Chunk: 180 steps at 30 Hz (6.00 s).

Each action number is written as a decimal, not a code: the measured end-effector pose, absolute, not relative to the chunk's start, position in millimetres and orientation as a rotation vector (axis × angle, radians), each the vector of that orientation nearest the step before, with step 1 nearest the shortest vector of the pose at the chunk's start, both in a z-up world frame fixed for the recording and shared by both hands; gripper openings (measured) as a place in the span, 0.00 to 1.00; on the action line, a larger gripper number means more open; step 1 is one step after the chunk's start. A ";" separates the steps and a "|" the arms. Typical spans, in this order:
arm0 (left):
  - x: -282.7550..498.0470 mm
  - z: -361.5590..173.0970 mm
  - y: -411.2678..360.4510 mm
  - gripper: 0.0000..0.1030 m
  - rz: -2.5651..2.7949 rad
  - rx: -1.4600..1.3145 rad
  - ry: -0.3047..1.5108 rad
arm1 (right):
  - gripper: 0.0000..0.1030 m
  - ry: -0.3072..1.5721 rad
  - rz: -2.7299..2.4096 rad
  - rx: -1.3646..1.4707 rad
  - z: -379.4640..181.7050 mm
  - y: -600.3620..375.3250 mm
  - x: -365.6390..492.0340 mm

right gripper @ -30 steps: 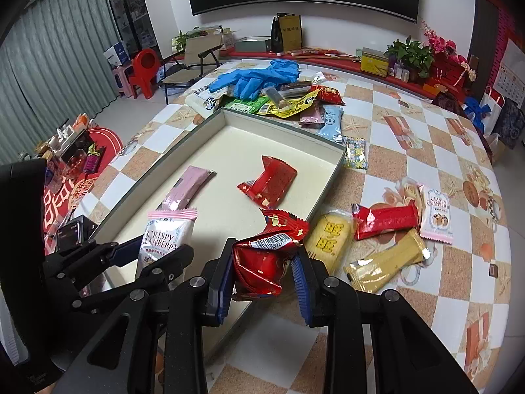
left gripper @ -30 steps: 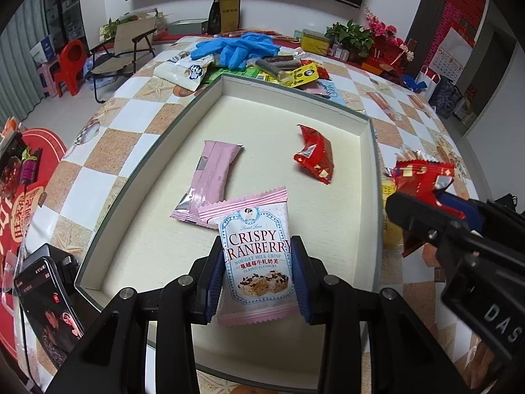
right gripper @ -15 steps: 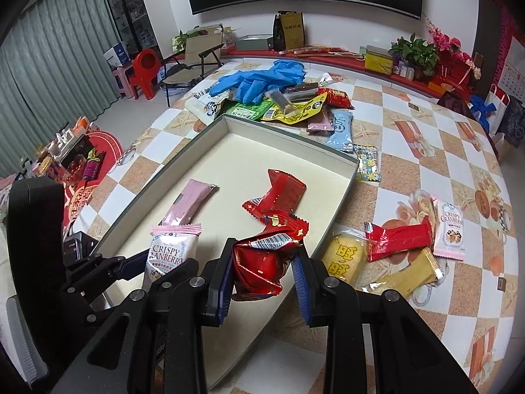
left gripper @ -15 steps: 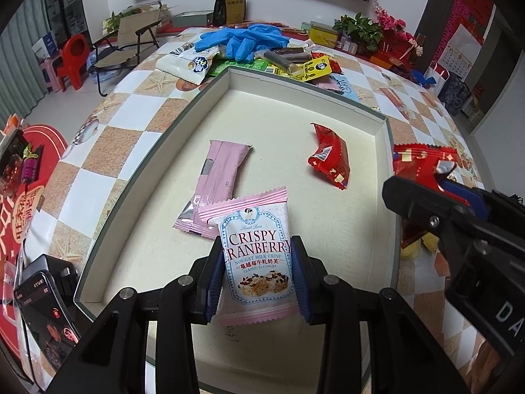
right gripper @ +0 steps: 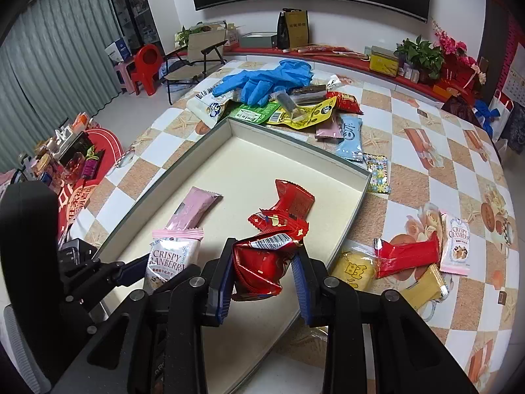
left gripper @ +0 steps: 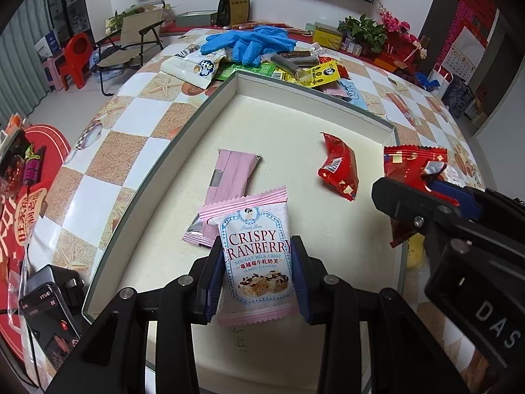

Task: Organize snacks
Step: 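Lower both held snacks over the tray interior with both tools, then open both tools to drop the pouch and red snack into the tray, then move both open tools back over the loose snacks on the table, then grasp the gold-wrapped bar with the left tool while the right tool grasps another Crispy Cranberry pouch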

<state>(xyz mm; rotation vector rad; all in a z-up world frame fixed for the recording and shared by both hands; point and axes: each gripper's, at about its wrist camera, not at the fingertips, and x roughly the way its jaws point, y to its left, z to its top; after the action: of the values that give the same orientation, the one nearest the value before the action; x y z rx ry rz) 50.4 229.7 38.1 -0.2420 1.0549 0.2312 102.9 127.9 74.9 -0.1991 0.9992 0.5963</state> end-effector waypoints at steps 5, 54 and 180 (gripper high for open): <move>53.2 34.2 232.6 0.40 0.233 -0.251 1.067 | 0.33 0.999 0.597 -0.203 76.5 131.1 107.2; 66.0 24.4 247.6 0.69 0.270 -0.266 1.087 | 0.71 1.036 0.577 -0.197 71.7 162.7 154.5; 86.6 21.2 -6.3 1.00 -0.218 0.257 1.045 | 0.99 0.878 0.108 0.231 16.0 -190.2 31.7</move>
<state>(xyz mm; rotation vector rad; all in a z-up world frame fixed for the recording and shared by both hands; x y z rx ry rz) 86.6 -6.3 21.2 0.2573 1.0449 -0.2180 31.7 -190.2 16.0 0.2313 0.8781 0.1081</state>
